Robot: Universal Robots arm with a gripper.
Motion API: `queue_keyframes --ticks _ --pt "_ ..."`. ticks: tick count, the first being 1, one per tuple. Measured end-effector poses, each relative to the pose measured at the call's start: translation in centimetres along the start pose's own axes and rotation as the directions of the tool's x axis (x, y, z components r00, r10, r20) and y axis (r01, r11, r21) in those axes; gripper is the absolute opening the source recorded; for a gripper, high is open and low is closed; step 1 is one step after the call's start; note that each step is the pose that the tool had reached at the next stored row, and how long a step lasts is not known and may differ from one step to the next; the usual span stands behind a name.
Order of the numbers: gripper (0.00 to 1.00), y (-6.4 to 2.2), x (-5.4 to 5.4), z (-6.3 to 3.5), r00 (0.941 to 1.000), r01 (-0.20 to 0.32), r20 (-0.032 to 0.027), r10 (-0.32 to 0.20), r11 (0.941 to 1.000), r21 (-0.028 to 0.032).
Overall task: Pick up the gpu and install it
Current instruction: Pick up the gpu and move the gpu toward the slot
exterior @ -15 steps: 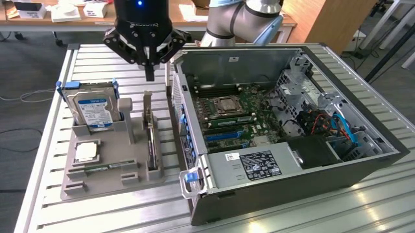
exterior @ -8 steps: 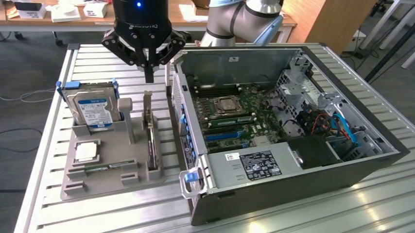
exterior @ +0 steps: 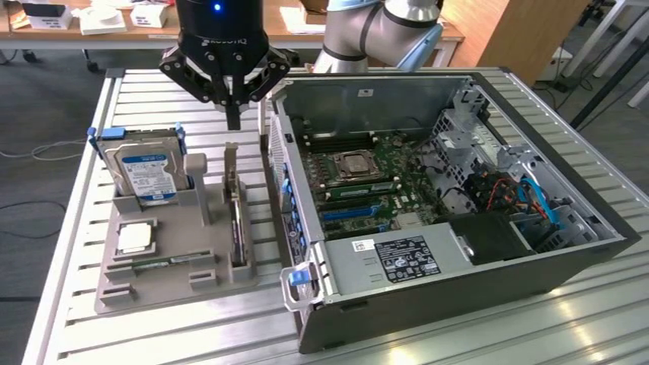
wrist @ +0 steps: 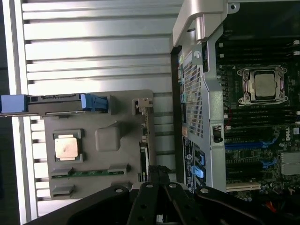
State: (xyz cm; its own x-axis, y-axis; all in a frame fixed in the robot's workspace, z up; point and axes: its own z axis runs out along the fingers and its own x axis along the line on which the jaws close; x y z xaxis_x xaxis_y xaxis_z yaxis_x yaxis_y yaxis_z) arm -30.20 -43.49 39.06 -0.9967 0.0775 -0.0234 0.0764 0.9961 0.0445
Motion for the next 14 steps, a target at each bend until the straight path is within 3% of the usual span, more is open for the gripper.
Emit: queue_keyframes --ticks 7,10,12,13,14 --pt "0.11 -0.01 0.0 0.0 1.0 0.0 0.0 0.0 1.0 0.0" --pt "0.29 -0.01 0.0 0.0 1.0 0.0 0.0 0.0 1.0 0.0" --pt "0.29 -0.01 0.0 0.0 1.0 0.0 0.0 0.0 1.0 0.0" --pt "0.36 -0.01 0.0 0.0 1.0 0.0 0.0 0.0 1.0 0.0" --pt "0.36 -0.02 0.0 0.0 1.0 0.0 0.0 0.0 1.0 0.0"
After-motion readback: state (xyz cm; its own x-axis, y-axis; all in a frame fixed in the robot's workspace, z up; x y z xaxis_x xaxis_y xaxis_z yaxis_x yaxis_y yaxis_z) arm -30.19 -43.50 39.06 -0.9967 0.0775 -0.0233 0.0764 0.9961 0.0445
